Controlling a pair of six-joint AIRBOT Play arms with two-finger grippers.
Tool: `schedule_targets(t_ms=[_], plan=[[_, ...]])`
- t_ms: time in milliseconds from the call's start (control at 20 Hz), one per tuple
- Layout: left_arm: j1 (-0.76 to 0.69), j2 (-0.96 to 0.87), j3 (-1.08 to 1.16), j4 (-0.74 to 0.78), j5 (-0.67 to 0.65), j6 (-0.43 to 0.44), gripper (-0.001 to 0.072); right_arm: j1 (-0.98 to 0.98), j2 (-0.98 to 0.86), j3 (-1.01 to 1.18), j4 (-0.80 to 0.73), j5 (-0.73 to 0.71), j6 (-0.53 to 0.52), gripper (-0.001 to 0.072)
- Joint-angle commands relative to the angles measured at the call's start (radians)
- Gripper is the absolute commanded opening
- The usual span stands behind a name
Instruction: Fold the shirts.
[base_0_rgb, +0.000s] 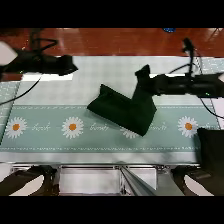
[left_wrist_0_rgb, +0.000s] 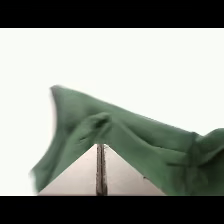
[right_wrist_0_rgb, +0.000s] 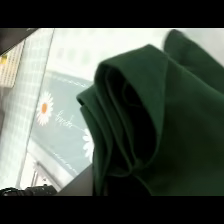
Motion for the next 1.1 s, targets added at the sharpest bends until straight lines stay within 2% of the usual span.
schedule_targets(t_ms=[0,50,150,300,350,400,450,600,650,750,900,1000,1050], plan=[[0.079,0.317,-0.298,0.025,0.054,-0.022,0.0020,0.130,-0.271,0.167,0.005,-0.102,-0.029,0.0023],[0.075,0.389,-0.378,0.009,0.055,-0.078,0.0020,0.157,-0.332,0.194,0.010,-0.149,-0.028,0.0023],[0.055,0.501,-0.503,-0.021,0.055,-0.086,0.0020,0.208,-0.440,0.233,0.032,-0.197,-0.027,0.0023],[0.038,0.574,-0.613,-0.034,0.055,-0.103,0.0020,0.268,-0.547,0.256,0.048,-0.249,-0.023,0.0023],[0.038,0.575,-0.632,-0.053,0.056,-0.103,0.0020,0.277,-0.569,0.256,0.053,-0.250,-0.023,0.0084],[0.038,0.571,-0.646,-0.084,0.066,-0.103,0.0020,0.285,-0.585,0.256,0.053,-0.243,-0.022,0.0355],[0.038,0.568,-0.653,-0.123,0.078,-0.102,0.0020,0.288,-0.590,0.256,0.043,-0.188,-0.028,0.0407],[0.032,0.562,-0.654,-0.182,0.140,-0.089,0.0020,0.228,-0.545,0.256,-0.005,0.039,-0.023,0.0406],[0.028,0.562,-0.654,-0.182,0.161,-0.088,0.0020,0.192,-0.504,0.256,-0.042,0.084,0.010,0.0405],[0.028,0.562,-0.654,-0.182,0.171,-0.088,0.0020,0.103,-0.367,0.256,-0.193,0.125,0.137,0.0406],[0.027,0.562,-0.654,-0.181,0.159,-0.088,0.0020,-0.007,-0.099,0.232,-0.637,0.174,0.342,0.0405],[0.027,0.562,-0.655,-0.181,0.161,-0.058,0.0020,-0.052,0.079,0.124,-0.938,0.163,0.508,0.0406],[0.027,0.562,-0.655,-0.180,0.160,-0.037,0.0020,-0.073,0.159,0.035,-1.027,0.142,0.583,0.0405]])
